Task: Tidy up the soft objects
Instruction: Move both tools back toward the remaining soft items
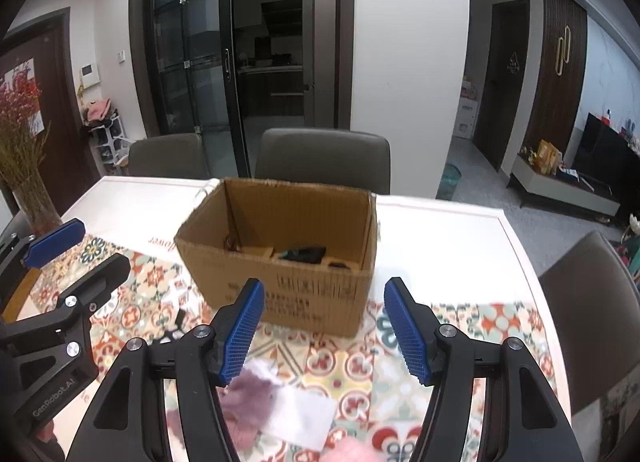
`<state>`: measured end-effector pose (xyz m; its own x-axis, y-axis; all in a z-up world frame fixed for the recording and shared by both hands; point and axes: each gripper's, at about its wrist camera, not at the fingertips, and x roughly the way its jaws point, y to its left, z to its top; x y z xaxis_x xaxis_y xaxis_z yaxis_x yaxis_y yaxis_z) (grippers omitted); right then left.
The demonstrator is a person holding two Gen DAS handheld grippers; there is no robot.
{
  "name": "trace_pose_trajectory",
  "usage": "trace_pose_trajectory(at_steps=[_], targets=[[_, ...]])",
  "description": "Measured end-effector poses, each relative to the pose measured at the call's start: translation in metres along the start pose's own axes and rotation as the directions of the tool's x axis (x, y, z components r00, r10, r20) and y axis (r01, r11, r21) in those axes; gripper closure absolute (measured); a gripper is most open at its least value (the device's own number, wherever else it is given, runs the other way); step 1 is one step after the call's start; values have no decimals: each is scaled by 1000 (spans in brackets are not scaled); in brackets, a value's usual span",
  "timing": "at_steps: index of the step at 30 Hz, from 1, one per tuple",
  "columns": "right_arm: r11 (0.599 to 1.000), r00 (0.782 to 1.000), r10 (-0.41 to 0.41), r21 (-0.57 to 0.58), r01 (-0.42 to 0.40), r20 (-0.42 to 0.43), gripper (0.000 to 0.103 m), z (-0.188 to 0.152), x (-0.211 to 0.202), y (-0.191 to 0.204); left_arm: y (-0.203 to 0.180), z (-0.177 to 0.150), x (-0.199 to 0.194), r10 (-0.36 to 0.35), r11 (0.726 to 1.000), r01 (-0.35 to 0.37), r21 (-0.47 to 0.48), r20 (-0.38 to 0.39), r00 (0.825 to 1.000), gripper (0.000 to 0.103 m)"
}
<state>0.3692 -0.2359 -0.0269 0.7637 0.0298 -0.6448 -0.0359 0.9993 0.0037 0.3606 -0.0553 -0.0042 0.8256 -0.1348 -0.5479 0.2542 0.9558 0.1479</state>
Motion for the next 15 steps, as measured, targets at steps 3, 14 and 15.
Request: trace_pose_trajectory(at_steps=[3, 14, 15], targets=[[1000, 1000, -6, 3, 7, -16, 40, -14, -4, 2, -3, -11, -3, -8, 1000, 8, -8, -23, 1000, 44], [999, 994, -21, 47, 26, -106, 40, -55, -4, -1, -13, -54, -7, -37, 998, 31, -50, -114, 993, 44], [998, 994, -24, 49, 29, -109, 40, -60, -4, -1, -13, -57, -7, -36, 998, 30, -51, -118, 992, 44]])
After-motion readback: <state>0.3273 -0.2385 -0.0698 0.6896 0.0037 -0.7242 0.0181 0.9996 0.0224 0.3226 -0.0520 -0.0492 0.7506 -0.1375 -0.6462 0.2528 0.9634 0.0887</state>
